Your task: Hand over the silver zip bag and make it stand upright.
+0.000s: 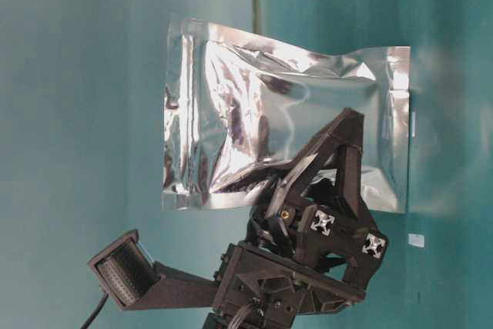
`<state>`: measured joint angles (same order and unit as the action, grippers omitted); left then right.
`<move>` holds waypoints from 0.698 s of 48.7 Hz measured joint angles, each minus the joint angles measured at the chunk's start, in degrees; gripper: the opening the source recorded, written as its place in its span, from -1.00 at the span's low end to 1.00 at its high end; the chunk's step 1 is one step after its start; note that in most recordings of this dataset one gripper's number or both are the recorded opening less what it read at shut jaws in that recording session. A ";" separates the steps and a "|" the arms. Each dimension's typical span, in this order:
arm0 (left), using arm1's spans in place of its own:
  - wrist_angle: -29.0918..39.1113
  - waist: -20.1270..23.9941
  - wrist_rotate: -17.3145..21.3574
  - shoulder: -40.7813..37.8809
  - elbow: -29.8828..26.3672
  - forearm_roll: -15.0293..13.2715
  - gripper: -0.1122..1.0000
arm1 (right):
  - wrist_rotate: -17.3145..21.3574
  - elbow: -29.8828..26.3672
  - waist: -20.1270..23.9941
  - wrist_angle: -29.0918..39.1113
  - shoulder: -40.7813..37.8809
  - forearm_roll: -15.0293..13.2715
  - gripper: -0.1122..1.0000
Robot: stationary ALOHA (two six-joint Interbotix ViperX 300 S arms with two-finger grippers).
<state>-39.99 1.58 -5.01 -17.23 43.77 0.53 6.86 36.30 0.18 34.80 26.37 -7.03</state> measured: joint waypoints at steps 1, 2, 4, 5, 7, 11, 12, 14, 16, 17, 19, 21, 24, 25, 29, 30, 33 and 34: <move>0.00 0.00 0.00 0.00 0.00 0.00 -0.27 | 0.00 0.18 0.00 -0.09 0.18 -0.09 0.83; 0.00 0.00 0.00 0.00 0.00 0.00 -0.27 | 0.00 0.35 0.00 -0.18 0.44 -0.09 0.83; 0.00 0.00 0.00 0.00 -0.09 0.00 -0.27 | 0.00 0.44 0.00 -0.26 0.62 0.00 0.83; 0.00 0.00 0.00 0.00 0.00 0.00 -0.27 | 0.00 0.53 0.00 -0.35 0.70 0.00 0.83; 0.00 0.00 0.00 0.00 0.00 0.00 -0.27 | 0.09 0.70 0.00 -0.44 0.88 -0.09 0.83; 0.09 0.00 0.00 0.09 0.00 0.00 -0.27 | 0.00 0.79 0.00 -0.53 1.05 -0.09 0.83; 0.00 0.00 0.00 0.00 0.00 0.00 -0.27 | 0.00 0.88 0.00 -0.62 1.05 0.00 0.82; 0.09 0.00 0.00 0.09 0.00 0.00 -0.27 | 0.00 0.88 0.00 -0.62 1.05 -0.09 0.82; 0.09 0.00 0.00 0.09 0.00 0.00 -0.27 | 0.00 0.88 0.00 -0.62 1.05 0.00 0.82; 0.09 0.00 0.00 0.09 0.00 0.00 -0.27 | 0.00 0.88 0.00 -0.62 1.05 -0.09 0.82; 0.09 -0.09 0.00 0.09 0.00 0.00 -0.27 | 0.00 0.88 0.00 -0.70 1.05 0.00 0.82; 0.09 0.00 0.00 0.09 0.00 0.00 -0.27 | 0.00 0.88 0.00 -0.79 1.05 0.00 0.82; 0.09 0.00 0.00 0.09 -0.09 0.00 -0.27 | 0.00 0.97 0.00 -1.05 1.05 0.00 0.82; 0.09 0.00 0.00 0.00 0.00 0.00 -0.27 | 0.00 1.05 0.00 -1.05 1.05 -0.09 0.82; 0.18 0.00 0.00 0.09 -0.09 -0.09 -0.27 | 0.00 1.14 0.00 -1.41 1.05 0.00 0.82; 0.18 0.00 0.00 0.09 0.00 0.00 -0.27 | 0.00 1.14 0.00 -1.49 1.05 0.00 0.82; 0.18 0.00 0.00 0.09 -0.09 0.00 -0.27 | 0.00 1.23 0.00 -1.67 1.05 -0.09 0.82; 0.18 0.00 0.00 0.09 0.00 0.00 -0.27 | 0.00 1.23 0.00 -1.76 1.05 0.00 0.82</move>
<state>-39.81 1.58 -5.01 -17.14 43.77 0.53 6.86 37.53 0.18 33.05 27.42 -7.03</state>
